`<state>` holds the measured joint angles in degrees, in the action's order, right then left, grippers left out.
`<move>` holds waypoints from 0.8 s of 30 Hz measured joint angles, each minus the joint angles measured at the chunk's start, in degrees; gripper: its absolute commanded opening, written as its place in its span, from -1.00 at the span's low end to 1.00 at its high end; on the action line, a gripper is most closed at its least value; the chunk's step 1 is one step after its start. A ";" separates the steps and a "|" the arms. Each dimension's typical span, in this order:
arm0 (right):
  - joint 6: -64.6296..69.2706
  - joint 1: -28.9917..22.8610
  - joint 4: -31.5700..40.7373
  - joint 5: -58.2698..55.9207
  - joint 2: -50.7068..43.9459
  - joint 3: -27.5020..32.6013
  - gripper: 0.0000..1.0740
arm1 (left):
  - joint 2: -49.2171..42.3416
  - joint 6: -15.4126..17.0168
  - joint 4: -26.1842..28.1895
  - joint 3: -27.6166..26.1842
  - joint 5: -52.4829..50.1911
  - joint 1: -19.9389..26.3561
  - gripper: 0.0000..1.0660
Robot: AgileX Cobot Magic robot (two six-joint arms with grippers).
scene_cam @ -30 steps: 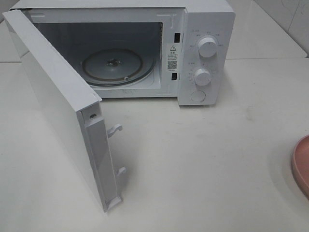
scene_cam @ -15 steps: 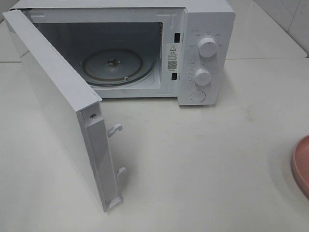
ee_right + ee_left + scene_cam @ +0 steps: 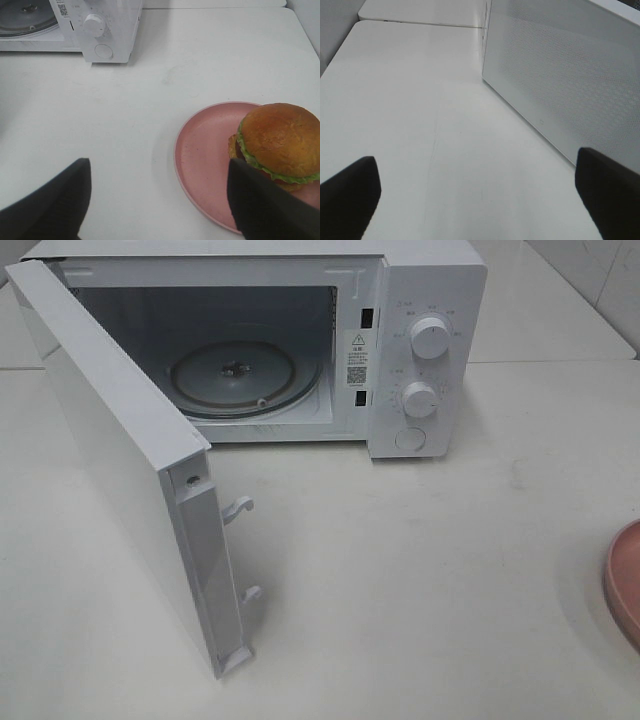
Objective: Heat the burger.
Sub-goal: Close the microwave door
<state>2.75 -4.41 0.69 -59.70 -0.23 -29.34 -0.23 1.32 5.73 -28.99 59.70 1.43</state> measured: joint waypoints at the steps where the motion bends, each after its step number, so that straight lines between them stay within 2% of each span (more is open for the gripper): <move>1: 0.00 0.00 0.00 0.00 0.00 0.00 0.30 | 0.00 0.00 0.00 0.00 0.00 0.00 0.88; 10: 0.00 0.00 0.00 0.00 0.00 0.00 0.30 | 1.15 0.00 0.00 -0.11 -0.06 0.00 0.87; 12: 0.00 0.00 0.00 0.00 0.00 0.00 0.30 | 3.15 0.00 0.00 -1.83 -0.34 0.00 0.75; 13: 0.00 0.00 0.00 0.00 0.00 0.00 0.30 | 3.15 0.00 0.00 -1.83 -0.34 0.00 0.75; 15: 0.00 0.00 0.00 0.00 0.00 0.00 0.30 | 5.84 0.00 0.00 -3.78 -1.89 0.00 0.51; 16: 0.00 0.00 0.00 0.00 0.00 0.00 0.30 | 5.84 0.00 0.00 -3.78 -1.89 0.00 0.51; 17: 0.00 0.00 0.00 0.00 0.00 0.00 0.30 | 7.96 0.00 0.00 -4.13 -2.98 0.00 0.22; 18: 0.00 0.00 0.00 0.00 0.00 0.00 0.30 | 7.96 0.00 0.00 -4.13 -2.98 0.00 0.22; 19: 0.00 0.00 0.00 0.00 0.00 0.00 0.30 | 9.91 0.00 0.00 -4.13 -3.50 0.00 -0.09; 20: 0.00 0.00 0.00 0.00 0.00 0.00 0.30 | 10.94 0.00 0.00 -4.13 -4.01 0.00 -0.22; 21: 0.00 0.00 0.00 0.00 0.00 0.00 0.30 | 10.94 0.00 0.00 -4.13 -4.01 0.00 -0.22; 22: 0.00 0.00 0.00 0.00 0.00 0.00 0.30 | 12.89 0.00 0.00 -4.13 -5.16 0.00 -0.48; 23: 0.00 0.00 0.00 0.00 0.00 0.00 0.30 | 14.84 0.00 0.06 -4.13 -6.25 0.00 -0.58; 24: 0.00 0.00 0.00 0.00 0.00 0.00 0.30 | 14.84 0.00 0.06 -4.13 -6.25 0.00 -0.58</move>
<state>2.75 -4.41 0.69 -59.70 -0.23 -29.34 14.61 1.32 5.79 -33.12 53.46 1.43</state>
